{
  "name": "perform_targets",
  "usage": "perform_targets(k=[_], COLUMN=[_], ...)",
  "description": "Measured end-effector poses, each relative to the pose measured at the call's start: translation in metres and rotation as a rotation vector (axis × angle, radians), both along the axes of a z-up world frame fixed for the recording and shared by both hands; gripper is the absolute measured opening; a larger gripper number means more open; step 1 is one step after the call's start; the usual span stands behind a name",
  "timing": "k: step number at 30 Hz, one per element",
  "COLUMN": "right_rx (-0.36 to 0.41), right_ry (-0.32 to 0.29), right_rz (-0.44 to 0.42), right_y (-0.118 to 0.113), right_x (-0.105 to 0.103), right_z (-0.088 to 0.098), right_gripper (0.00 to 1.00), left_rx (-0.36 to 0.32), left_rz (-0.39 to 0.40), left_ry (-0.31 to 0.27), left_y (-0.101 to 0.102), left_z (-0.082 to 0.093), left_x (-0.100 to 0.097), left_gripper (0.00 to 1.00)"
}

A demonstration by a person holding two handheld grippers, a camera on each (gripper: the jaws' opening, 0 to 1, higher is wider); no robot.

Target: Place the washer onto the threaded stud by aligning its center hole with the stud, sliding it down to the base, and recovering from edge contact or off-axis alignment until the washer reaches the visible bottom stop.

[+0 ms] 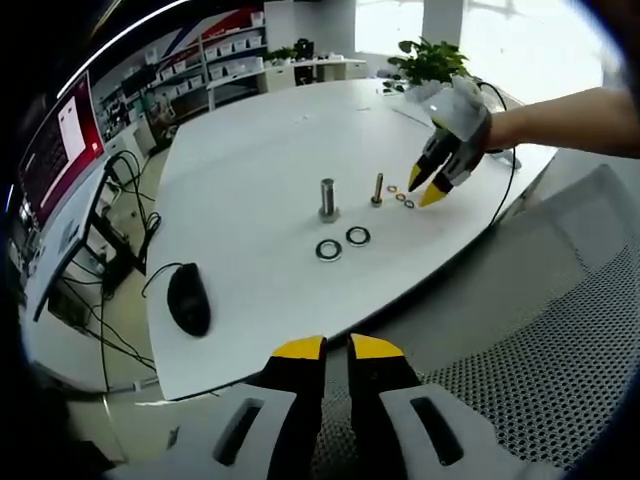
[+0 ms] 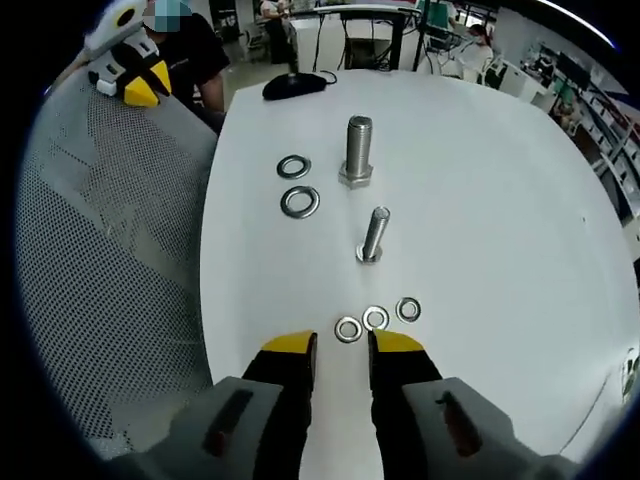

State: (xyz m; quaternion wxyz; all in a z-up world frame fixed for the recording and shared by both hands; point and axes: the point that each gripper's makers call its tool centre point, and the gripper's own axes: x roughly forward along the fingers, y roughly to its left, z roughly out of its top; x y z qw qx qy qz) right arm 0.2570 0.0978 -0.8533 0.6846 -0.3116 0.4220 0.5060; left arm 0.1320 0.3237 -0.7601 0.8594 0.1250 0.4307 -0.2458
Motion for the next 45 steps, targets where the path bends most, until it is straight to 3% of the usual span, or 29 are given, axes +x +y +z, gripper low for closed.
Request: perform_targets(k=[16,28,39,42,45], right_rx=[-0.044,-0.069,-0.083,-0.104,-0.125], right_ry=[0.051,0.023,0.022,-0.007,-0.002], right_rz=[-0.005,0.047,0.041,0.122,0.121], right_y=[0.0,0.005,0.004,0.004,0.005], right_x=[-0.003,0.001,0.006,0.005,0.004], right_z=[-0.014,-0.014,-0.015,-0.015,-0.015], right_gripper=[0.24,0.22,0.17,0.16,0.16], left_rx=[0.001,0.0,0.0,0.0,0.001], left_rz=[-0.002,-0.001,0.0,0.001,0.002], left_ry=[0.0,-0.001,0.0,-0.001,-0.001], left_y=[-0.001,0.0,0.001,0.001,0.001], left_z=[0.001,0.0,-0.001,-0.001,-0.001], left_x=[-0.001,0.0,0.001,0.001,0.0], left_gripper=[0.06,0.06,0.06,0.06,0.06])
